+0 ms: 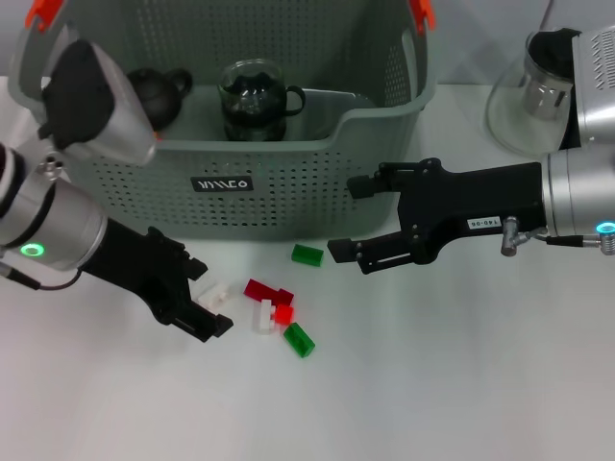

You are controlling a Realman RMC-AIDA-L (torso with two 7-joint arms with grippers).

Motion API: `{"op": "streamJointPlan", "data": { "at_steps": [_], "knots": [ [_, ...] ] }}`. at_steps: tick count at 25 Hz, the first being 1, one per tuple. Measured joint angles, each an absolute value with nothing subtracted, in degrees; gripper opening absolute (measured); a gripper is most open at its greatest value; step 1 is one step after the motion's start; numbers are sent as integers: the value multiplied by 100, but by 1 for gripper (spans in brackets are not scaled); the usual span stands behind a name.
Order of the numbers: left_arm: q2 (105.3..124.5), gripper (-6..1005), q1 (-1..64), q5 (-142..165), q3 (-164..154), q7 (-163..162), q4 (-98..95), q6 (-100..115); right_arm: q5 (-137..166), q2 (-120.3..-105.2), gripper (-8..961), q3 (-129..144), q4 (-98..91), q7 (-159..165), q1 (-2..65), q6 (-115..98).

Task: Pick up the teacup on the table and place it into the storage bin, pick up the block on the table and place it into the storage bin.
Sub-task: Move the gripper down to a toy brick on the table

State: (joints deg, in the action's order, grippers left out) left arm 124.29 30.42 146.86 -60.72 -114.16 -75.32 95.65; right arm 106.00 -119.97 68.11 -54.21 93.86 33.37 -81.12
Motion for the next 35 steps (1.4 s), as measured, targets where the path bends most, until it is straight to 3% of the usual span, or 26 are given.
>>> {"op": "streamJointPlan", "data": {
  "at_steps": [24, 35],
  "knots": [
    [12467, 872, 3341, 15963, -8292, -12560, -7077, 8025, 10593, -12006, 938, 6811, -5379, 9457, 3393, -8068],
    [12474, 758, 3392, 16044, -8471, -12729, -6893, 7826, 10574, -12006, 939, 6811, -5379, 9457, 3393, -8068]
  ]
}}
